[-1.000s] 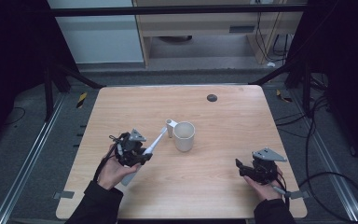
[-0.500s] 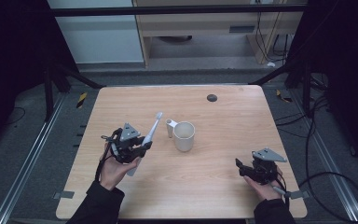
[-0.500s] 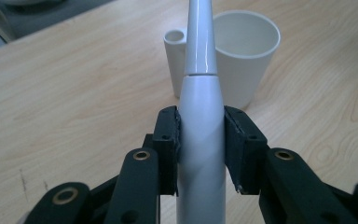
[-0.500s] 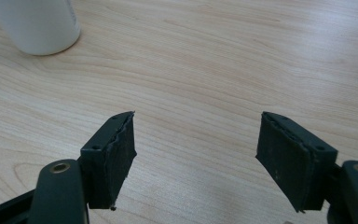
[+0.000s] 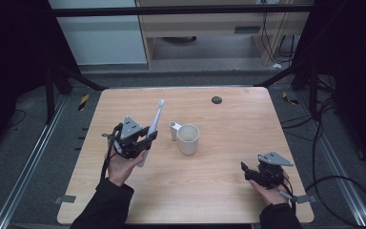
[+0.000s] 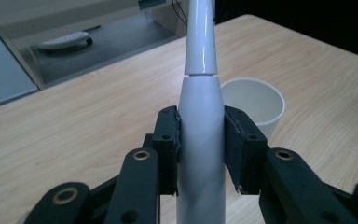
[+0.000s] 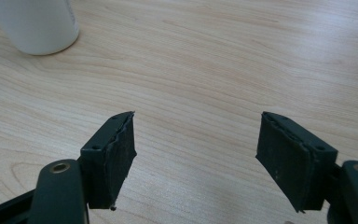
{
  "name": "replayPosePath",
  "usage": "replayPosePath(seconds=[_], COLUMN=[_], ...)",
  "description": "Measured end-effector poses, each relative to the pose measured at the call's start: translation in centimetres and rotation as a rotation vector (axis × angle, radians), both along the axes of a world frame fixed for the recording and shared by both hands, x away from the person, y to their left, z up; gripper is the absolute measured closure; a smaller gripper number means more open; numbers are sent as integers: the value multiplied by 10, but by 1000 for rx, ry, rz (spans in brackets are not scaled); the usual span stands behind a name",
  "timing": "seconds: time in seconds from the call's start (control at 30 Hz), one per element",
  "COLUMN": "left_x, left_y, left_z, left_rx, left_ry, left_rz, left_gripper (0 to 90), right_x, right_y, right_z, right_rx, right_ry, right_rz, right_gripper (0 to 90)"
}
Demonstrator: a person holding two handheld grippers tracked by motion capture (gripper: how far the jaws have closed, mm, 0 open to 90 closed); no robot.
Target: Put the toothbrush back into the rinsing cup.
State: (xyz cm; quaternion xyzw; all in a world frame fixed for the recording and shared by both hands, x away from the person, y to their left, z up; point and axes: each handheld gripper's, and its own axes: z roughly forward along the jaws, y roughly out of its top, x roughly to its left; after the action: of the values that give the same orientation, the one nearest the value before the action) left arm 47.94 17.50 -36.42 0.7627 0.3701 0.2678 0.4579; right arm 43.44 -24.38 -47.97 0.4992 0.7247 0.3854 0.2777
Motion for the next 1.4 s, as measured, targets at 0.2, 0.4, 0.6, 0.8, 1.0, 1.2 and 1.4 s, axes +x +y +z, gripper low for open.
replayPosePath(seconds=[0.2, 0.4, 0.6, 0.8, 1.0, 1.2, 1.4], left_x=[6, 13, 23, 32, 43, 52, 59], left_y=[-9, -19, -33, -47, -59, -69, -82], left_z=[11, 19, 21, 18, 15, 11, 12], left_rx=[-60, -114, -163, -201, -231, -245, -258], left_ry=[-58, -101, -124, -155, -160, -155, -164], left_rz=[5, 4, -9, -20, -23, -29, -43], left_gripper=[667, 667, 667, 667, 667, 667, 667], right_x=[0, 0, 0, 0, 0, 0, 0], right_y=[0, 1, 1, 1, 1, 0, 0], right_z=[0, -1, -1, -1, -2, -2, -2], right_rx=[-3, -1, 0, 3, 2, 6, 7], right_ry=[-4, -3, -5, -4, -6, -9, -8], right_rz=[1, 6, 11, 11, 12, 14, 16], right_gripper=[277, 276, 276, 276, 277, 277, 277])
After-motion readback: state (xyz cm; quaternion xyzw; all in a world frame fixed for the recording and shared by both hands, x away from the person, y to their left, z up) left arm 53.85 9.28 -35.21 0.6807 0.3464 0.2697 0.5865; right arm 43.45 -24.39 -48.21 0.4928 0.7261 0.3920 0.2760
